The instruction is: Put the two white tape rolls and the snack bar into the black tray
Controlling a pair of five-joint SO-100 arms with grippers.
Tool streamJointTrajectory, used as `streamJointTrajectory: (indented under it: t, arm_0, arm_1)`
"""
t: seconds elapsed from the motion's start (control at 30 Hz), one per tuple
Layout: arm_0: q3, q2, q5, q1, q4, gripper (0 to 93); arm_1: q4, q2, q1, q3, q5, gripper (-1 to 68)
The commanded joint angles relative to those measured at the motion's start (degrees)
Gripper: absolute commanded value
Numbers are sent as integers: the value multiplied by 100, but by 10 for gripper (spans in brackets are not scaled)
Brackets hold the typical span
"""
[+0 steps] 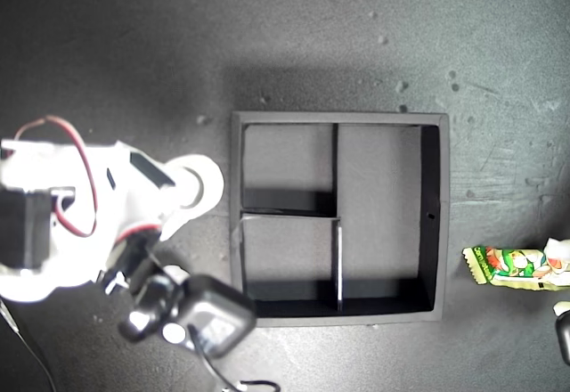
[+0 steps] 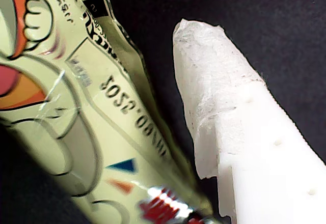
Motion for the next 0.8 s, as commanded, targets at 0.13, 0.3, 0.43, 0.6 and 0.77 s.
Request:
streamJointTrajectory:
  t: [0.13,0.3,0.43,0.6,0.77]
  arm_0:
    - [-1336,-466,79,18,659,0]
    - [-1793,-826,123,26,896,0]
    - [-2127,-1011,202,97,1055,0]
    - [-3023,-1292,229,290,1538,0]
    - [-4236,-1740,9,536,2118,0]
  arm_1:
    - [-1362,0,44,1081,-387,260]
    - [-1679,0,149,1521,-413,29]
    - [-1731,35,325,1591,-686,-3]
    - [-659,105,967,554,-1696,-3]
    - [993,105,2250,-1433,-3190,-4]
